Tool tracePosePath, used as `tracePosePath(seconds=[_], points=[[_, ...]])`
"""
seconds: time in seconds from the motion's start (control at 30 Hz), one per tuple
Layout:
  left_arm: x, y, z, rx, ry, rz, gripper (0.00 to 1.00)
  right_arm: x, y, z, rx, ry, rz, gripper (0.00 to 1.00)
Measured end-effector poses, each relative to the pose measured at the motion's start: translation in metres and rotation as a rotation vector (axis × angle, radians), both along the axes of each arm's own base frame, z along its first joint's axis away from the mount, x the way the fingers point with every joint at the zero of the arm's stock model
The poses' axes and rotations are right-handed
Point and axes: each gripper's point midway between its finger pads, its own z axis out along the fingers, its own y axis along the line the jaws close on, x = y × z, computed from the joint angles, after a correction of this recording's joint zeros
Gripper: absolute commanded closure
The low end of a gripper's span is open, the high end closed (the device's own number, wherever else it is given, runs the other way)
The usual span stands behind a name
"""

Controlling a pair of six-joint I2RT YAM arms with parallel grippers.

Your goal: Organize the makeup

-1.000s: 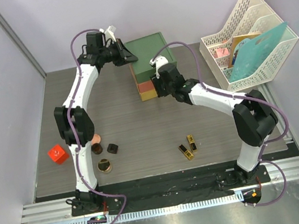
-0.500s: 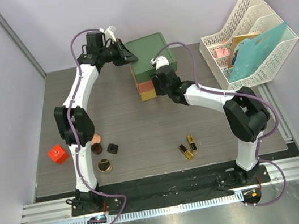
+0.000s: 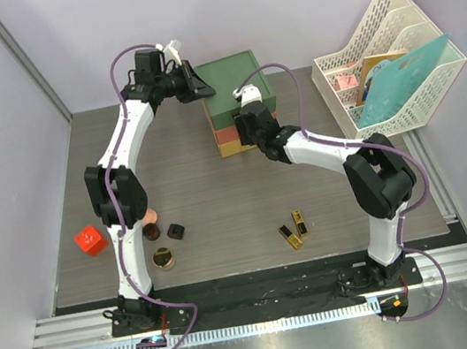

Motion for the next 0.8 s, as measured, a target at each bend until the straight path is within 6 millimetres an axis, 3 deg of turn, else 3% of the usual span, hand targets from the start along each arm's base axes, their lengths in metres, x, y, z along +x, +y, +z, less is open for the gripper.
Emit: tracePosePath(seconds=[0.47, 0.8], points=[[0.0, 0.001, 0.0, 0.002, -0.003, -0.001, 0.87, 0.003, -0.003, -0.011, -0.035, 0.012, -0.021, 0.61], [0.0, 0.001, 0.0, 0.004, -0.004, -0.002, 0.87, 0.003, -0.004, -0.01, -0.056, 0.001, -0.019, 0.93]])
